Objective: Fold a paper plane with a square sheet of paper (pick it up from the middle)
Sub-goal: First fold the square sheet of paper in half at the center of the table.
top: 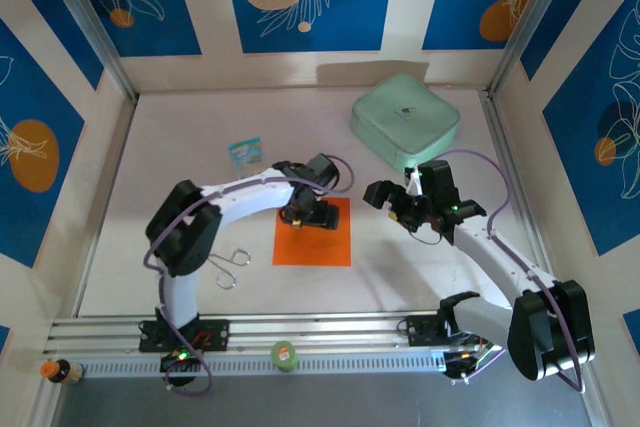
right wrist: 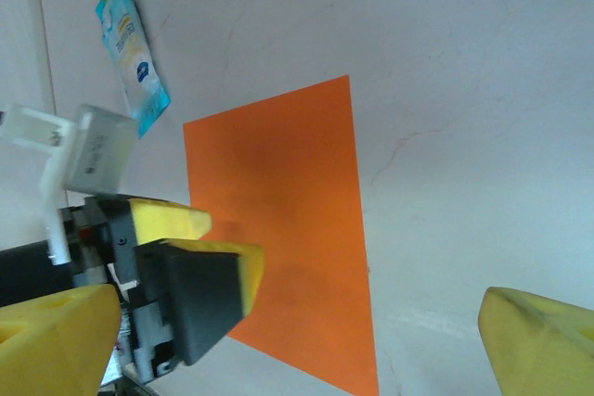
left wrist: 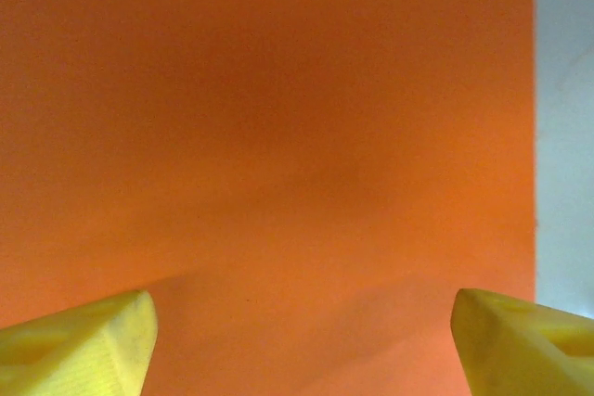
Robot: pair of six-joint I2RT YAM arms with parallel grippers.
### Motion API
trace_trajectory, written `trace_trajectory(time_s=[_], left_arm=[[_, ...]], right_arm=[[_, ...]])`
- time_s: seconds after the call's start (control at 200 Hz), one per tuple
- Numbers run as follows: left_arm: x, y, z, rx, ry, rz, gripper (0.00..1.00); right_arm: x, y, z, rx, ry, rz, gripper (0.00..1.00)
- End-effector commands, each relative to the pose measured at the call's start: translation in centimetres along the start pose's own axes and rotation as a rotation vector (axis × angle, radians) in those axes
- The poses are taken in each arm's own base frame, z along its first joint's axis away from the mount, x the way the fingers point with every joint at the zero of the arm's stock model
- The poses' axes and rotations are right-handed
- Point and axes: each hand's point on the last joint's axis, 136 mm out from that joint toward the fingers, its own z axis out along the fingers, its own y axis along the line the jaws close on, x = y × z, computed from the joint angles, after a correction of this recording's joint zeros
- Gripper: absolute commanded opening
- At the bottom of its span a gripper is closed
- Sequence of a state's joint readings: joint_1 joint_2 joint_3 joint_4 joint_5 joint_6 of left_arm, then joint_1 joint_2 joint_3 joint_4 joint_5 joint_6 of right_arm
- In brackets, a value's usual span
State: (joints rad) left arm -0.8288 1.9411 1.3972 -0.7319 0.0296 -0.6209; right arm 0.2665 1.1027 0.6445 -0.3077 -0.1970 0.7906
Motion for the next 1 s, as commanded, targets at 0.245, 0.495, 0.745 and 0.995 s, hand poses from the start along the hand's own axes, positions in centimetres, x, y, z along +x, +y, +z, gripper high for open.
trace_trajectory(time_s=[0.245, 0.495, 0.745, 0.995], left_arm=[[0.7, 1.4, 0.9, -0.159, 0.072, -0.062, 0.93], [-0.2, 1.0, 0.9, -0.153, 0.048, -0.092, 0.95], [0.4, 1.0, 2.0, -0.142, 0.075, -0.105, 0.95], [0.8, 1.3, 2.7, -0.162, 0.1, -0.092, 0.96]], right_arm=[[0.2, -1.2, -0.1, 0.019, 0.057, 0.047, 0.99], [0.0, 0.3, -0.3, -0.038, 0.059, 0.011, 0.99], [-0.2, 0.7, -0.3, -0.033, 0.073, -0.005, 0.99], [0.6, -0.1, -0.6, -0.015, 0.069, 0.003, 0.99]])
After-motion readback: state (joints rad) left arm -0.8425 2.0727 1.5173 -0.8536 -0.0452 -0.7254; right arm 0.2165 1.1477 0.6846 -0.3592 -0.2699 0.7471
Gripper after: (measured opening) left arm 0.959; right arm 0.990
